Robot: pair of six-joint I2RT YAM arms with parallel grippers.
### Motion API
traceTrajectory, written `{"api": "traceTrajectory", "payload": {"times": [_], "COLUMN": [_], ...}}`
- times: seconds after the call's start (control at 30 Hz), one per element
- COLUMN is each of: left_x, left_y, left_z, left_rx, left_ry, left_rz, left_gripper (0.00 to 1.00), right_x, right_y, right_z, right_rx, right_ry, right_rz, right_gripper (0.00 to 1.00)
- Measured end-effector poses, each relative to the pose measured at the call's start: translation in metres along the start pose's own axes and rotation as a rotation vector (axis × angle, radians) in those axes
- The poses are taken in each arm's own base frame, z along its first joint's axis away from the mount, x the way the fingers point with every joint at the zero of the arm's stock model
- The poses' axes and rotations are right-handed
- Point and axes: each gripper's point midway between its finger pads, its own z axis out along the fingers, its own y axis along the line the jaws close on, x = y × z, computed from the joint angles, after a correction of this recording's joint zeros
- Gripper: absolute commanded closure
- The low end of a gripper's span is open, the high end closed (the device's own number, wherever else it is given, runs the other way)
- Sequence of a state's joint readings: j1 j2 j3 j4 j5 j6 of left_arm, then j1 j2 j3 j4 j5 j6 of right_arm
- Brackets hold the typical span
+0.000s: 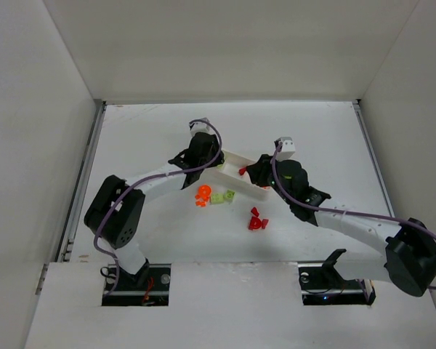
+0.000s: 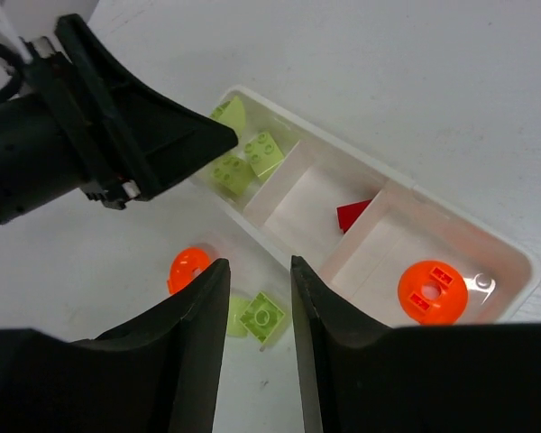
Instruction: Sort the legos into containers by color
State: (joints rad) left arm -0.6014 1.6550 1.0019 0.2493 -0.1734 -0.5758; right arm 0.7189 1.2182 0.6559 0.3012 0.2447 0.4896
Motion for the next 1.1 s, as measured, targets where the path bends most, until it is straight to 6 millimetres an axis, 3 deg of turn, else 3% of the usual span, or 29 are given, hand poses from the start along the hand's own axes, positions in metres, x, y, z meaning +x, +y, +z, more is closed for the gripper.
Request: {"api": "traceTrajectory", "payload": {"times": [0.2, 0.43, 0.7, 0.87, 1.0, 1.1], "left_x": [0.015, 0.014, 0.009, -0.018, -0.031, -0.026], "left_y": [0.014, 0.029, 0.024, 0.010, 0.008, 0.016], "left_z": [0.015, 0.015, 0.010, -0.009, -0.042, -0.068], "left_rx": [-0.091, -0.156, -0.152, -0.109, -0.071, -0.052], "left_ry": [0.038, 0.031, 0.012, -0.054, -0.113, -0.135], "left_rz": [0.118, 0.179, 0.204, 0.187, 0.152, 0.118], "left_gripper": [0.85, 0.60, 0.53, 0.59, 0.68, 0.69], "right_x": [-0.001, -0.001, 0.000, 0.012, 0.025, 0.037], "right_y": [0.001, -0.001, -0.002, -0.006, 0.002, 0.023], "right_z": [0.000, 0.000, 0.003, 0.007, 0.009, 0.014], "right_rx": [-0.003, 0.002, 0.002, 0.015, 0.005, -0.044], "right_ry": [-0.004, -0.005, -0.006, 0.024, 0.068, 0.111], "right_rz": [0.006, 0.011, 0.010, -0.008, -0.031, -0.055], "right_gripper": [0.58, 0.48, 0.49, 0.71, 0.74, 0.71]}}
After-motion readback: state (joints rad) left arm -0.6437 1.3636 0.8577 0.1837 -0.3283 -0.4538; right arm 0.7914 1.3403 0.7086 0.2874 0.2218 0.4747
